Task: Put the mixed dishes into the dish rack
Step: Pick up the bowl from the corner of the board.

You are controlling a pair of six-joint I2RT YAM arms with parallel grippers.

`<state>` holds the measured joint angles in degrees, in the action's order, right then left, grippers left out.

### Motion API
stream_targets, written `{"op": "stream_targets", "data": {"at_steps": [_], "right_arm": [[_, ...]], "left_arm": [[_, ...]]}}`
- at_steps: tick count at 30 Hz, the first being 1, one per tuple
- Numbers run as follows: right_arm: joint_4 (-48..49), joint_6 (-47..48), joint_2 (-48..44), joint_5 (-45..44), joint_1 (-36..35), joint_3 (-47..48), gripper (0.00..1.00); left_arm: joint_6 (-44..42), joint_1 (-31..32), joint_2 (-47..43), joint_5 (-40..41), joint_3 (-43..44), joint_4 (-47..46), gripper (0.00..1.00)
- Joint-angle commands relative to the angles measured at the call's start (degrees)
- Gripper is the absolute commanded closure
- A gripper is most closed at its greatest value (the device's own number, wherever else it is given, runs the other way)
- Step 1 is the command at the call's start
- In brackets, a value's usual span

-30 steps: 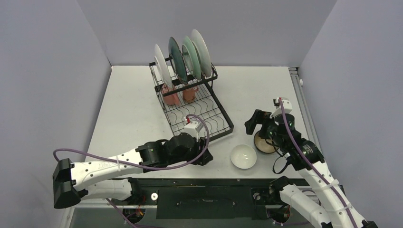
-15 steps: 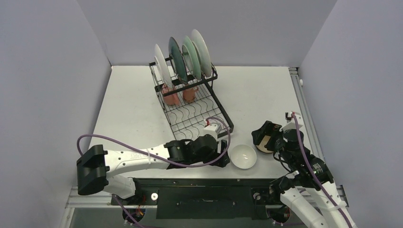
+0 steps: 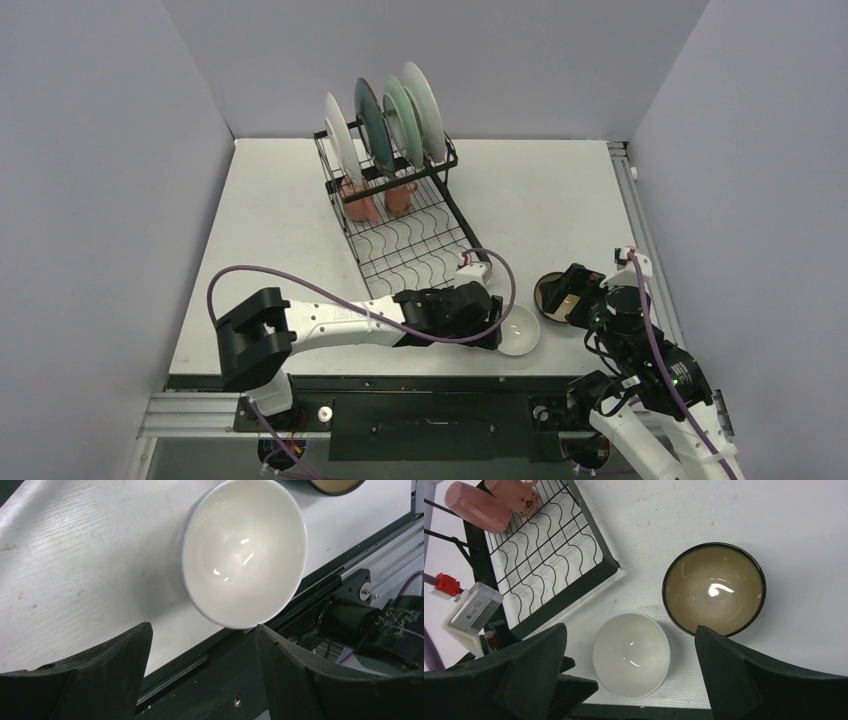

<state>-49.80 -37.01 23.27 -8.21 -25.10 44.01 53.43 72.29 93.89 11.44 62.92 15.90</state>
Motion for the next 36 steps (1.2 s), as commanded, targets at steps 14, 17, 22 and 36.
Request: {"op": "stream_targets", "data": {"at_steps": [14, 17, 22, 36], "right_arm": [[-1.6, -1.5, -1.8, -3.4, 0.4, 0.2, 0.07], [-1.3, -1.7, -1.4, -3.4, 0.4, 0.0, 0.07], [-0.8, -2.0, -0.4, -3.6, 0.4, -0.2, 0.08], [-1.2, -2.6, 1.4, -5.9, 0.4, 0.5, 0.09]], "left_arm": [[-0.4, -2.2, 11.6, -2.1, 9.6, 2.6, 0.38], [-0.4, -2.8, 12.2, -3.0, 9.3, 2.0, 0.44], [-0.8, -3.4, 12.0, -3.1, 7.8, 1.6, 0.58], [-1.2, -7.0, 7.1, -8.3, -1.2, -7.6, 1.00]]}}
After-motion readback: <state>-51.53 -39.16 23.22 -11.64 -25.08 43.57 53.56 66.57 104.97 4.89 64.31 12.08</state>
